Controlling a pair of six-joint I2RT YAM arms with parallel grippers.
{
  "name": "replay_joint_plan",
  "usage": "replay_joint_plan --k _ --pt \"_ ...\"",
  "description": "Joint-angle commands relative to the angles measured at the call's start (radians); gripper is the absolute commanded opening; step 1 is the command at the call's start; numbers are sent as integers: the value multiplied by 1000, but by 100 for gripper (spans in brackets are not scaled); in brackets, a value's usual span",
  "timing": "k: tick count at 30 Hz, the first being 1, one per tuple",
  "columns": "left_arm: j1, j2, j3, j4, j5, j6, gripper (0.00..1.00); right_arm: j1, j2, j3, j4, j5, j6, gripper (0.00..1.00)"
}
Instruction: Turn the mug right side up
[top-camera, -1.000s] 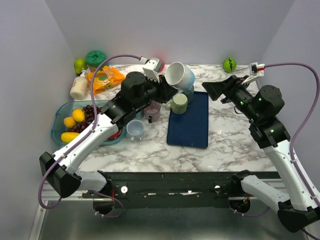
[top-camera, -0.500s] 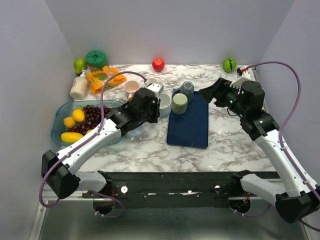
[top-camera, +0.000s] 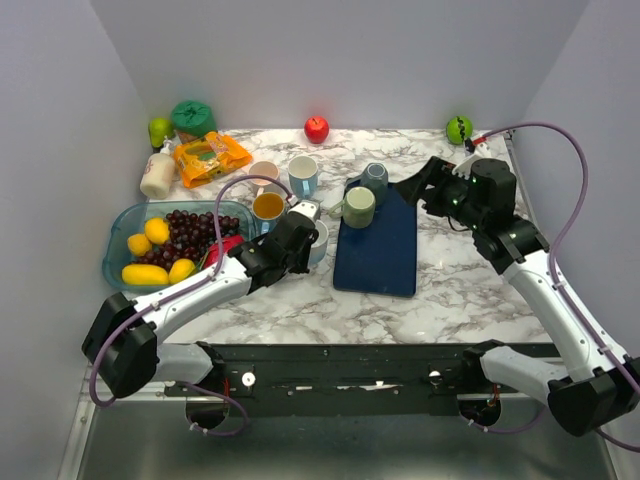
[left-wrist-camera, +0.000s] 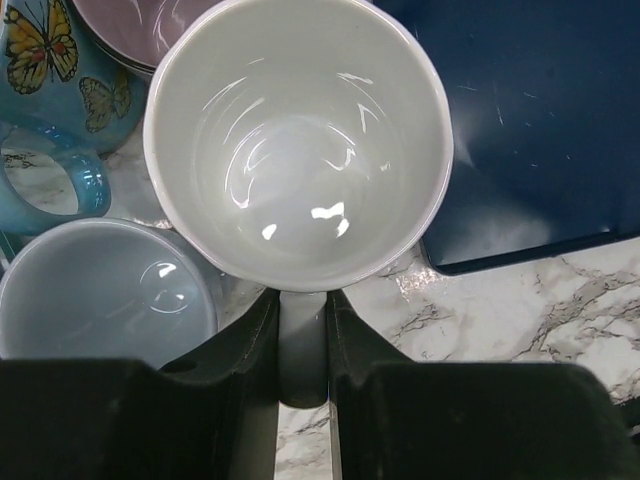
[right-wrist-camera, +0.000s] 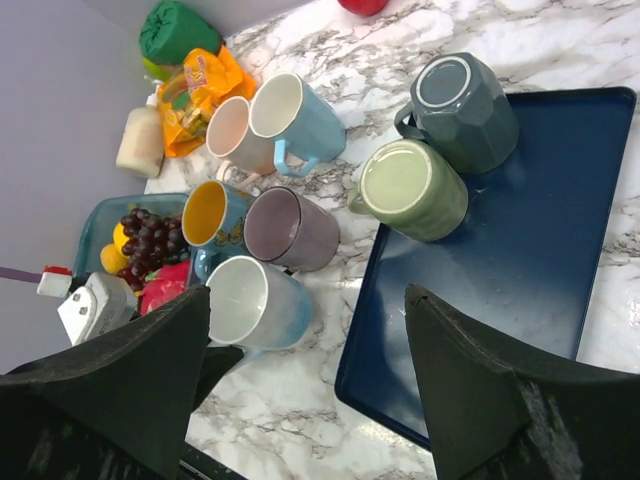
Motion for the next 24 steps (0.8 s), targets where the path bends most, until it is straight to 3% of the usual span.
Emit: replay_joint_plan --k 1,20,23,24 --pt "-5 6 -9 203 -75 -49 0 5 11 -15 -39 -2 12 85" --pt "-34 53 -175 367 -55 -80 0 8 89 -59 -40 -38 20 85" --pt "-39 59 -183 367 -59 -97 14 17 115 -62 -42 8 37 85" --pt "-40 59 -181 360 -64 -101 23 20 132 -61 -42 19 46 85"
